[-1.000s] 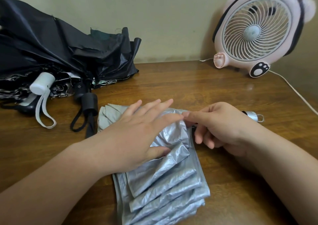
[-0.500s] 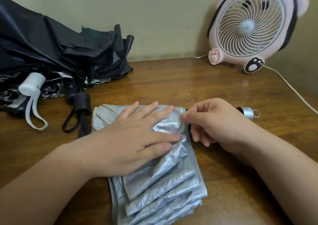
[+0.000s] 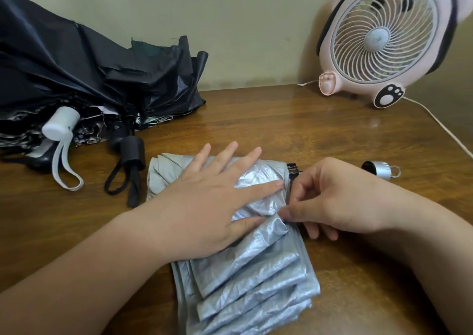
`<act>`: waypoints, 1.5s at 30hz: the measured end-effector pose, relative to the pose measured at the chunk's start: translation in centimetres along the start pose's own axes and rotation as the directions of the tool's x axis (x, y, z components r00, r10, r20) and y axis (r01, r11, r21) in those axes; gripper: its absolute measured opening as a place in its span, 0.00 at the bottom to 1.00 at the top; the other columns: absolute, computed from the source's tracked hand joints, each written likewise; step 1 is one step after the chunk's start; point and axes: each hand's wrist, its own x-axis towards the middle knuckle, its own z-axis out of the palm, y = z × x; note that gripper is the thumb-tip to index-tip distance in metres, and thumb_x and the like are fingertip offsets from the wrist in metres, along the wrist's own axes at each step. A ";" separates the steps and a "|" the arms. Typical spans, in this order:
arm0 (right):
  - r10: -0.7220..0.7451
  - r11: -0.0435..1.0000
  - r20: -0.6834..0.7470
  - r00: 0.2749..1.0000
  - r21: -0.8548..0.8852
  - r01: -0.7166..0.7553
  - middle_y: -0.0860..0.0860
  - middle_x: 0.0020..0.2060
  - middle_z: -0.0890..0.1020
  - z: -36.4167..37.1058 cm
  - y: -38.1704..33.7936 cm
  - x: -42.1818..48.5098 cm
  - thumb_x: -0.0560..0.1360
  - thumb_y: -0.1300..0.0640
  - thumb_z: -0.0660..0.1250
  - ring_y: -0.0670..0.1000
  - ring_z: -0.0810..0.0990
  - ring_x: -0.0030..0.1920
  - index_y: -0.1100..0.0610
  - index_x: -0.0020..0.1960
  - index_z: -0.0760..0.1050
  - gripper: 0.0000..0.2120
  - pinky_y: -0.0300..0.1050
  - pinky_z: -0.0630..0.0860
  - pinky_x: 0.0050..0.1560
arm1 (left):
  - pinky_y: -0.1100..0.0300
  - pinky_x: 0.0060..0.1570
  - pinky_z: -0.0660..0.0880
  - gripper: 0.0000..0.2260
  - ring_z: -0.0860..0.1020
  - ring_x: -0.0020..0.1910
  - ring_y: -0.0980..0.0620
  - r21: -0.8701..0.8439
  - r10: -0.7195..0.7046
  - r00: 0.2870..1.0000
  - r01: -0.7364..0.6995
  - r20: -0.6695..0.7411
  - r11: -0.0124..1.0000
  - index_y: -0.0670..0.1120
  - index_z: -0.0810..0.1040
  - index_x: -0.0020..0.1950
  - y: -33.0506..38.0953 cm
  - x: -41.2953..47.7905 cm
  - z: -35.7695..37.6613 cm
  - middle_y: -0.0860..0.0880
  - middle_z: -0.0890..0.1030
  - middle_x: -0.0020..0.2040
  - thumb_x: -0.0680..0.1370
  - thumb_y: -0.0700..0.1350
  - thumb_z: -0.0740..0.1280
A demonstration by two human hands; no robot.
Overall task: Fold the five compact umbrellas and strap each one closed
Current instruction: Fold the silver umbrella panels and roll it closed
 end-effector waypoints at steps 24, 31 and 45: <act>-0.504 0.786 -0.117 0.856 -0.472 0.399 0.35 0.48 0.76 0.4 1.5 4.4 0.72 0.36 0.70 0.39 0.75 0.53 0.41 0.68 0.77 0.26 0.35 0.71 0.54 | 0.49 0.61 0.73 0.32 0.72 0.59 0.56 -0.178 -0.174 0.985 0.169 -0.008 0.969 0.66 0.72 0.67 -5.5 0.4 -1.5 0.62 0.74 0.57 0.68 0.79 0.60; -0.377 0.615 -0.050 0.925 -0.761 0.209 0.43 0.39 0.78 0.1 0.2 4.7 0.72 0.25 0.43 0.46 0.78 0.41 0.44 0.53 0.67 0.28 0.49 0.76 0.41 | 0.48 0.62 0.71 0.30 0.73 0.58 0.54 -0.195 -0.173 0.985 0.168 -0.008 0.966 0.65 0.72 0.65 -5.8 0.2 -1.5 0.61 0.75 0.54 0.69 0.78 0.60; -0.185 0.902 0.158 0.970 -0.365 0.232 0.46 0.30 0.78 -3.6 -5.2 6.6 0.67 0.29 0.68 0.45 0.75 0.32 0.52 0.39 0.80 0.25 0.47 0.71 0.40 | 0.55 0.42 0.74 0.24 0.76 0.43 0.59 -0.155 -0.170 0.981 0.154 -0.091 0.976 0.64 0.64 0.58 -4.7 -1.3 -3.5 0.59 0.79 0.45 0.71 0.75 0.63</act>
